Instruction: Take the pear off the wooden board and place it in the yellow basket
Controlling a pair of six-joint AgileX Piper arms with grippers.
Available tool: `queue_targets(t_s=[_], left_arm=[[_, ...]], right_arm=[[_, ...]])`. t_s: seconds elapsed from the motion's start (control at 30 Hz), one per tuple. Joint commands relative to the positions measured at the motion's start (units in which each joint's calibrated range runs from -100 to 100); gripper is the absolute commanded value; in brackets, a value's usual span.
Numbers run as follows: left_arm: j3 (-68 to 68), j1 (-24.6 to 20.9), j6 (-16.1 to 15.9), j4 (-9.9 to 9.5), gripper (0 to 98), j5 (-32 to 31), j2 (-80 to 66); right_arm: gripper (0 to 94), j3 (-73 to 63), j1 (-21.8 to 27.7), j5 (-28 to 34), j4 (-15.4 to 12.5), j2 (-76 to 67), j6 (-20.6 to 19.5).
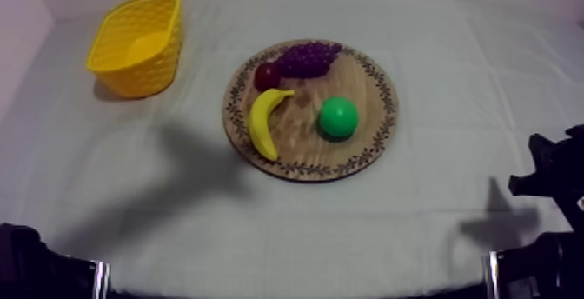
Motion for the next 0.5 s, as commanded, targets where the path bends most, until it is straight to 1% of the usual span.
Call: queue_targets(t_s=[0.0, 0.17, 0.3, 0.47], left_arm=[[-1.3, 0.0, 0.2, 0.87, 1.3, 0.2, 7.3], [-2.5, -0.4, 0.0, 2.22, 1.7, 0.8, 15.2], [-3.1, -1.1, 0.2, 2.39, 2.5, 1.9, 19.6], [-0.9, -2.6, 1.1, 2.9, 2.9, 0.6, 20.9]], right_arm=[[0.3, 0.0, 0.0, 0.0, 0.0, 0.0, 0.0], [0.3, 0.0, 0.0, 0.0, 0.0, 0.0, 0.0], [0.3, 0.0, 0.0, 0.0, 0.0, 0.0, 0.0], [0.3, 0.0, 0.0, 0.0, 0.0, 0.0, 0.0]])
